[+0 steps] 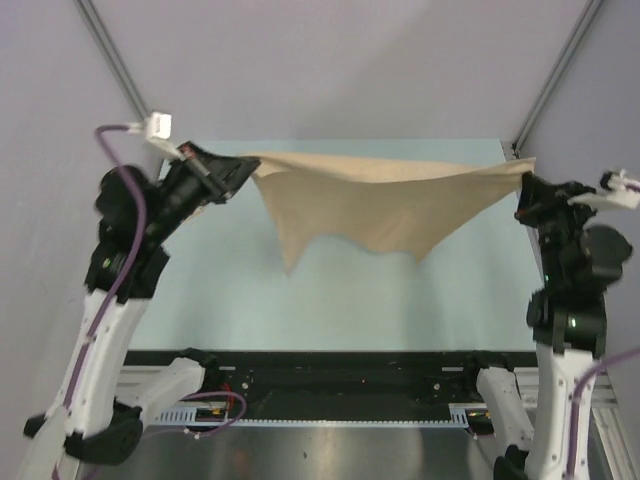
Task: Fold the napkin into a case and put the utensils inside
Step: Flatten out the crumpled napkin at the center of the board.
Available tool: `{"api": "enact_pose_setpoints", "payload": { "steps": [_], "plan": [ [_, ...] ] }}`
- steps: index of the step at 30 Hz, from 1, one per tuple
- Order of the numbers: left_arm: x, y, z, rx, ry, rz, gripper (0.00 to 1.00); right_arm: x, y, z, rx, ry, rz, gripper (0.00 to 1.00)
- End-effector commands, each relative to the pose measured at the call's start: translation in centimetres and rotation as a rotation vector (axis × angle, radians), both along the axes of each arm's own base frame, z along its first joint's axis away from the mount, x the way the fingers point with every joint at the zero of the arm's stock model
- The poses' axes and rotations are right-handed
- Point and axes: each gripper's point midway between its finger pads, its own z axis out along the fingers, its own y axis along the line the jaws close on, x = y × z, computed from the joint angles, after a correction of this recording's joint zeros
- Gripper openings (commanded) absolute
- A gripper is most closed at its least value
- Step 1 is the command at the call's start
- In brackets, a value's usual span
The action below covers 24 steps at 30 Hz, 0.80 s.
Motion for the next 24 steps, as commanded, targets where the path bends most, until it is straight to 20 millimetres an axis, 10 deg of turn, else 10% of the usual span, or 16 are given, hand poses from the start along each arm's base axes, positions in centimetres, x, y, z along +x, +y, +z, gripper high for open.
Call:
{"api": "enact_pose_setpoints", "payload": {
  "steps": [1, 6, 10, 17, 22, 24],
  "plan": [
    [-6.3, 3.9, 2.7, -0.043, -0.094, 0.099, 0.0, -6.3, 2.4, -0.9, -0.037, 0.018, 0.088, 0.0],
    [-8.5, 7.4, 1.7, -0.047, -0.119, 0.255, 0.0, -10.1, 4.0, 1.2, -0.025, -0.084, 0.143, 0.0],
    [-6.9, 8.0, 0.0, -0.032, -0.081, 0.312, 0.0, -7.3, 4.3, 0.4, 0.016, -0.05, 0.182, 0.0],
    [2.7, 7.0, -7.1, 0.036, 0.157, 0.431, 0.0, 3.6, 4.1, -5.4, 0.099, 0.098, 0.229, 0.0],
    [13.3, 6.2, -17.7, 0.13, 0.427, 0.505, 0.01, 15.8, 4.8, -16.9, 0.102, 0.398, 0.219, 0.0],
    [16.5, 7.5, -20.2, 0.088, 0.529, 0.553, 0.0, 20.0, 5.4, -17.1, 0.089, 0.425, 0.239, 0.0]
  ]
}}
